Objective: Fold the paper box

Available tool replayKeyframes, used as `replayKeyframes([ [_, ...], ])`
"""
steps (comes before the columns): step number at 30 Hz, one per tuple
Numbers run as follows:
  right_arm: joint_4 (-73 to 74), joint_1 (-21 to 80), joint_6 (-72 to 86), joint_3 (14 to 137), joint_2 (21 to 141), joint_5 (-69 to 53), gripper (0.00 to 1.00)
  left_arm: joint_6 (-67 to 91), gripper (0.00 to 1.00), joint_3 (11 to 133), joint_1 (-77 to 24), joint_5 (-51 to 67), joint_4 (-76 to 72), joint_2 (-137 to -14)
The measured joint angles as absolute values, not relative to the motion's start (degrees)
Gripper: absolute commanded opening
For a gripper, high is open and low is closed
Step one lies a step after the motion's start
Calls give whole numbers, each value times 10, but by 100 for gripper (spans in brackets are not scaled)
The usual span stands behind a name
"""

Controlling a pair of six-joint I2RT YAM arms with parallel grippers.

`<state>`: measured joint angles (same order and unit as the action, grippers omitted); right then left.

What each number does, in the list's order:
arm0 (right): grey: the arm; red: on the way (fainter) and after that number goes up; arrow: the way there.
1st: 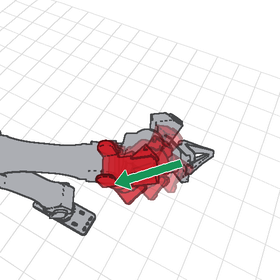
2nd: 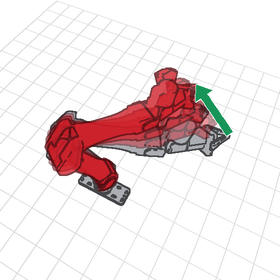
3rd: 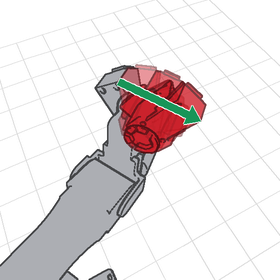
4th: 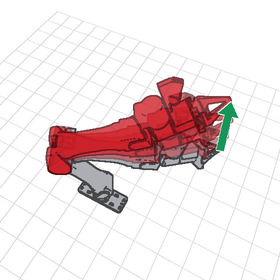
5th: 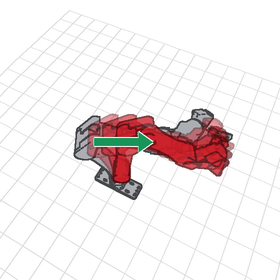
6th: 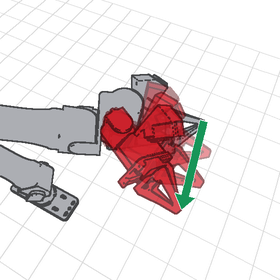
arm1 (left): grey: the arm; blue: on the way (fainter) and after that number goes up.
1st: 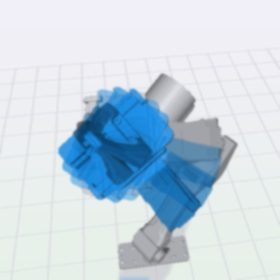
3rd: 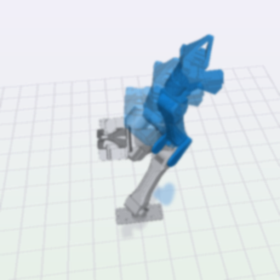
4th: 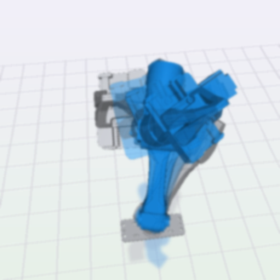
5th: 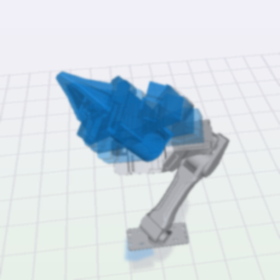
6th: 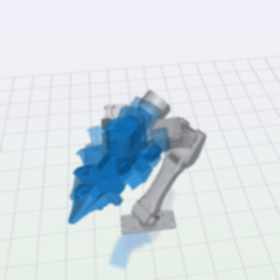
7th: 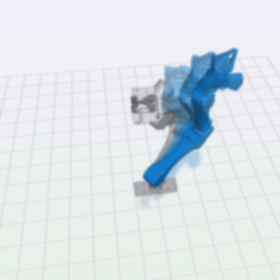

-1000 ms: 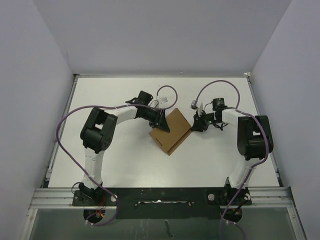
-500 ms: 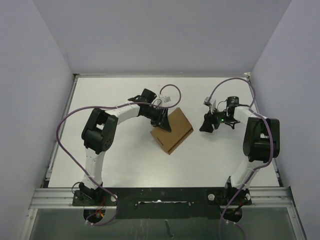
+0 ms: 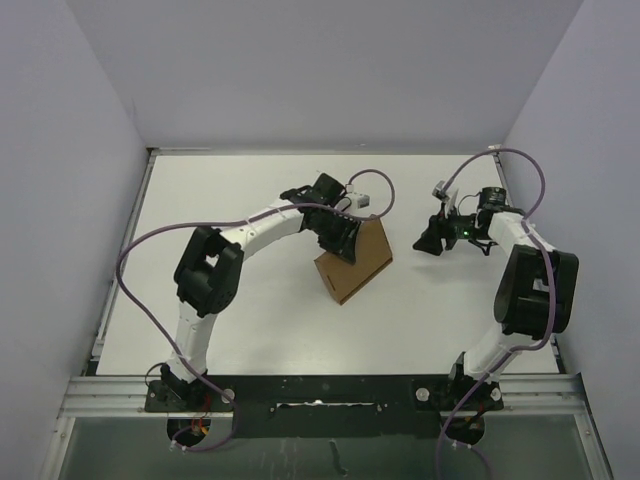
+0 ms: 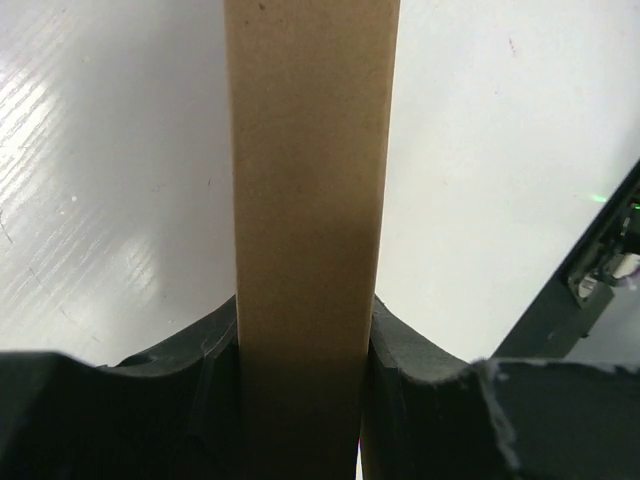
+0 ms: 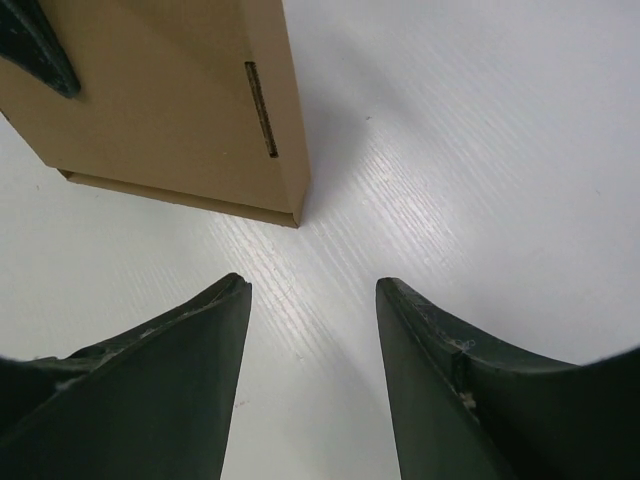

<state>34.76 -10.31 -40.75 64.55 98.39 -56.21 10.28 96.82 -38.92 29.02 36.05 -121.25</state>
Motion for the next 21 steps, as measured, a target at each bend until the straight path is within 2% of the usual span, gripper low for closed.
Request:
replayKeyframes([
  [13, 346, -206, -381, 646, 959, -618, 54, 67, 7, 1049, -509, 37, 449, -1216],
  [21, 346, -233, -375, 646, 959, -641, 54, 66, 7, 1087, -562, -74, 478, -1240],
])
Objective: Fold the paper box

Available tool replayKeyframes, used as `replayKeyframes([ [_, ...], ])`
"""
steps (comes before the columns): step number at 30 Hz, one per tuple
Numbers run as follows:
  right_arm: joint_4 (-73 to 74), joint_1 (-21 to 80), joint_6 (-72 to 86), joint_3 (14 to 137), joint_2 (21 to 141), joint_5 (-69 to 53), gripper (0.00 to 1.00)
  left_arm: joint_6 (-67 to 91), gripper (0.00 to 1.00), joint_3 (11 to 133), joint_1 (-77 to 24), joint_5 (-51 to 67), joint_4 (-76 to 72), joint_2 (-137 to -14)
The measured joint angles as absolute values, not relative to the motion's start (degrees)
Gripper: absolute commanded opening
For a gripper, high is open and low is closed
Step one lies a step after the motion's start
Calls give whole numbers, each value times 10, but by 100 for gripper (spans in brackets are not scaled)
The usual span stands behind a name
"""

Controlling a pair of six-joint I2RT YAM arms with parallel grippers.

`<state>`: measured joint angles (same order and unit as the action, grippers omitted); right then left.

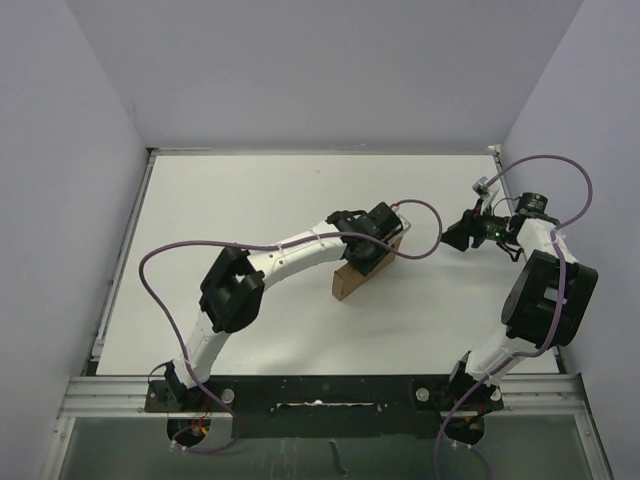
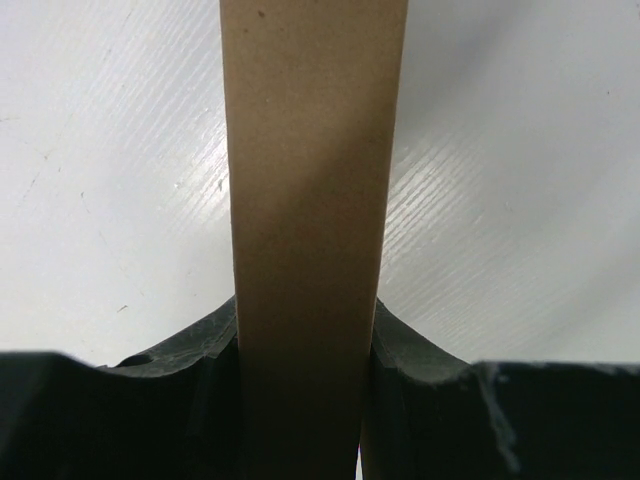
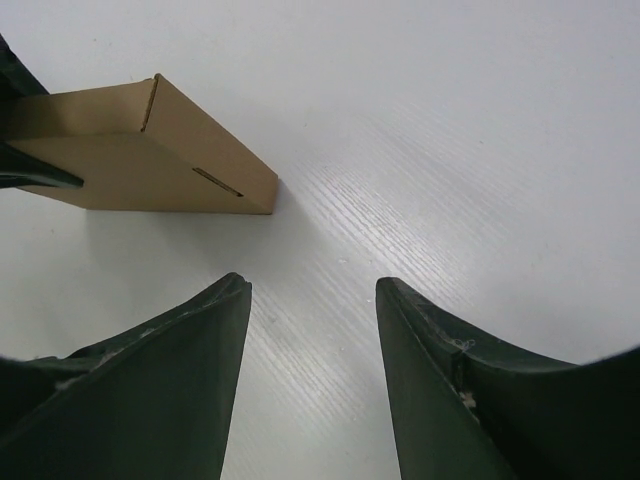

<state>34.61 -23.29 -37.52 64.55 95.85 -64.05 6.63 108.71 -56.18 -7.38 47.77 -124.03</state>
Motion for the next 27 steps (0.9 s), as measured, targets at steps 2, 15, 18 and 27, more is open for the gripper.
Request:
replayKeyframes([
  [2, 346, -233, -374, 646, 959, -643, 54, 67, 7, 1091, -567, -87, 479, -1244],
  [15, 346, -233, -370, 646, 958, -648, 54, 85, 11, 1103, -602, -186, 482, -1260],
  [18, 346, -233, -370, 645, 958, -648, 54, 82, 13, 1110, -605, -220, 484, -1267],
  [27, 346, -236, -370, 645, 957, -652, 54, 48, 68, 1098, -572, -348, 530, -1291],
])
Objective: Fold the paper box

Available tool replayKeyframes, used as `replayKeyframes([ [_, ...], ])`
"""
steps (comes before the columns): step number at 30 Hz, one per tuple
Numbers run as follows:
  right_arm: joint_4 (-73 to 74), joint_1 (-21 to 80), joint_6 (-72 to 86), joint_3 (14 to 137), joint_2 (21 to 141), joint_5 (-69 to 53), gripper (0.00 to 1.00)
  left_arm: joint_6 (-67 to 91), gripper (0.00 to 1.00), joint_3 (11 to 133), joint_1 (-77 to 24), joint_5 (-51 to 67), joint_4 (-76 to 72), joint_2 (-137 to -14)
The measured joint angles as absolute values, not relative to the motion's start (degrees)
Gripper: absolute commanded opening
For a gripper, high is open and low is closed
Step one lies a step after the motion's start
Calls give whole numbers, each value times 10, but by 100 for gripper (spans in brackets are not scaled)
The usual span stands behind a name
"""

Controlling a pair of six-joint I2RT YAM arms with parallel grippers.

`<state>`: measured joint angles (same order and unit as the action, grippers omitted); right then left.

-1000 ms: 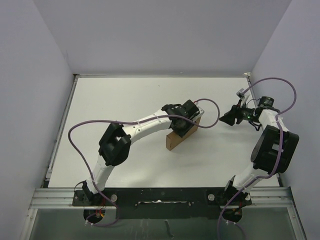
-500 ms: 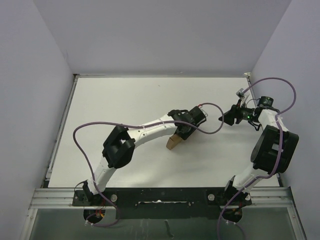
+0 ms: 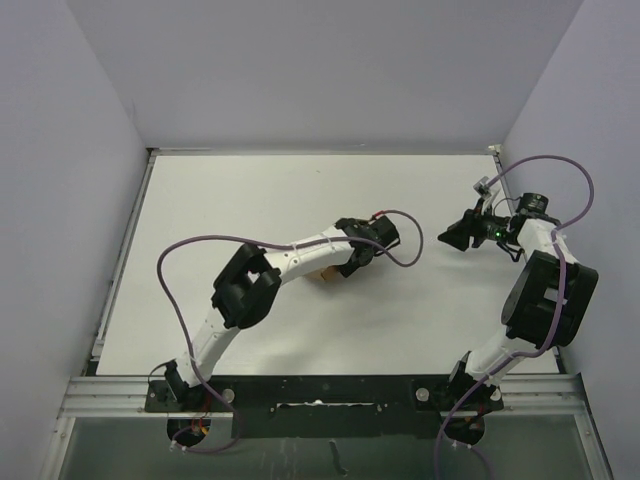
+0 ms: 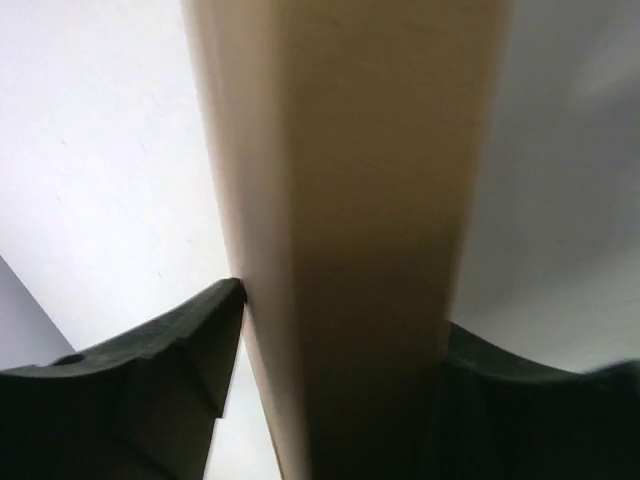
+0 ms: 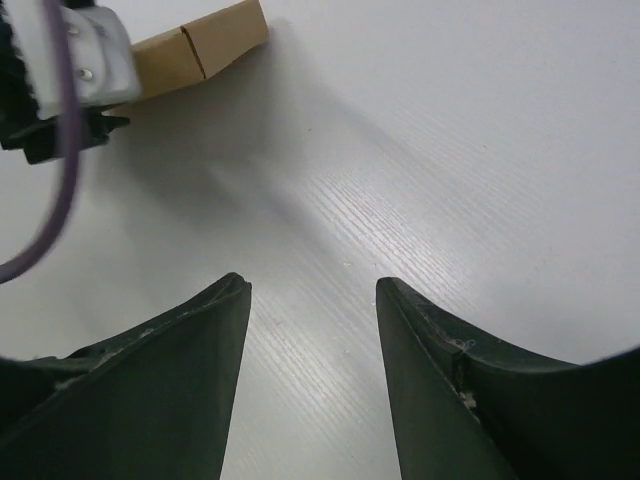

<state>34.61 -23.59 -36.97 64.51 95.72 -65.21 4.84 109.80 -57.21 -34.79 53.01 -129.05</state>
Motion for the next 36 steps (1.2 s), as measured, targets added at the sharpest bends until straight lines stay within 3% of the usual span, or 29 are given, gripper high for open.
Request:
replayKeyframes([
  [3, 346, -236, -370, 645, 957, -652, 54, 38, 97, 1082, -556, -356, 555, -1313],
  [14, 347, -237, -370, 645, 957, -656, 54, 21, 98, 1079, -575, -375, 576, -1323],
  [21, 362, -236, -384, 645, 957, -658, 52, 32, 97, 985, -579, -230, 498, -1243],
  [25, 392, -225, -404, 645, 957, -665, 30, 63, 78, 877, -506, -94, 411, -1139],
  [29, 428, -180, -417, 651, 957, -661, 1, 130, 37, 771, -322, 70, 284, -1030],
  [31, 438, -141, -416, 657, 957, -653, 0, 166, 24, 738, -221, 131, 226, -1007],
  [33, 443, -99, -407, 660, 958, -643, 0, 195, 19, 720, -143, 173, 186, -1005],
  [36, 439, -8, -377, 664, 964, -610, 0, 211, 15, 715, -105, 209, 179, -1013],
])
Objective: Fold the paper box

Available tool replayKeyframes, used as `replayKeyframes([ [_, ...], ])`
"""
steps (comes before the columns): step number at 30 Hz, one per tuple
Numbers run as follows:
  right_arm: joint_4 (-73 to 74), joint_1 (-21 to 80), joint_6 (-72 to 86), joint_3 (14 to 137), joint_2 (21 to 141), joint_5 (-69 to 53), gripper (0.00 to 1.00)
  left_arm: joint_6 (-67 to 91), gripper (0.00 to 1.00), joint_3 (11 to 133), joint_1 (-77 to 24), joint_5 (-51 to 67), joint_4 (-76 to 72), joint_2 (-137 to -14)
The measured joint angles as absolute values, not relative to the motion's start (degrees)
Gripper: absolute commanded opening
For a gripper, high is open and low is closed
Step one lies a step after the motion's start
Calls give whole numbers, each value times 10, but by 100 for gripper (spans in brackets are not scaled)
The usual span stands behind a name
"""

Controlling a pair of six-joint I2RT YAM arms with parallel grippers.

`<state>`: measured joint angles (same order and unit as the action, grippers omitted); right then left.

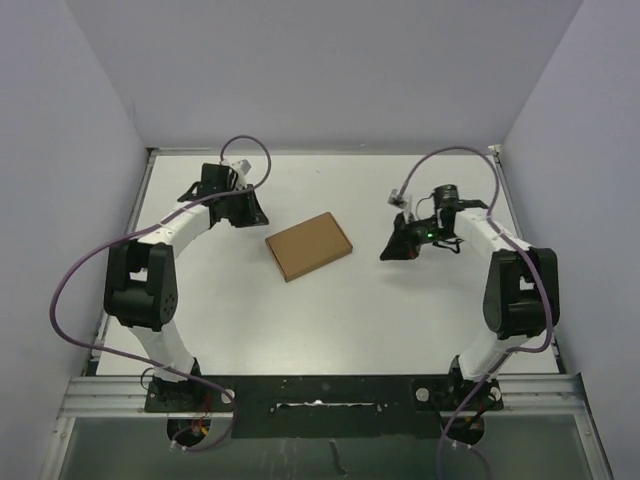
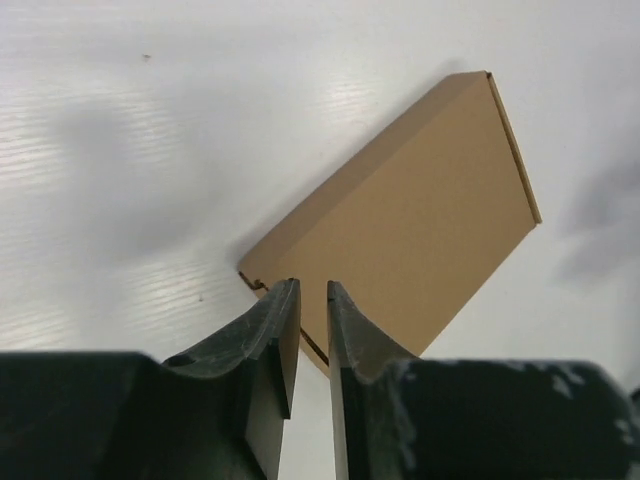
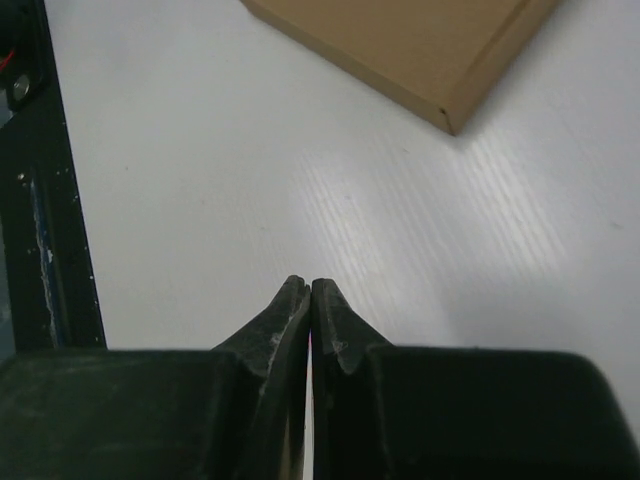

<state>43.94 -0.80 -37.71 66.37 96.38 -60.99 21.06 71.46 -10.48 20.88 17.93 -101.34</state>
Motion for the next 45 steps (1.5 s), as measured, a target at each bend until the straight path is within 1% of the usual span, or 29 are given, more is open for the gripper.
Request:
replayKeyframes([
  [4, 406, 129, -295, 665, 997, -546, 0, 208, 13, 743, -114, 237, 187, -1057],
  [7, 376, 211, -233, 671, 1041, -493, 0, 202, 12, 759, -120, 243, 196, -1091],
  [11, 352, 262, -169, 707, 1108, -414, 0, 193, 12, 759, -120, 234, 219, -1116],
  [18, 327, 262, -114, 805, 1168, -331, 0, 186, 12, 762, -120, 230, 224, -1117],
  [24, 321, 238, -110, 857, 1199, -303, 1, 187, 12, 752, -139, 235, 220, -1115],
  [31, 322, 190, -112, 866, 1205, -295, 3, 201, 14, 703, -203, 248, 202, -1081],
  [36, 322, 172, -116, 865, 1205, -303, 6, 218, 17, 697, -248, 263, 204, -1078],
  [42, 323, 176, -124, 859, 1204, -329, 8, 227, 22, 697, -228, 262, 206, -1076],
  [45, 326, 180, -132, 859, 1204, -336, 9, 230, 26, 680, -209, 254, 198, -1062],
])
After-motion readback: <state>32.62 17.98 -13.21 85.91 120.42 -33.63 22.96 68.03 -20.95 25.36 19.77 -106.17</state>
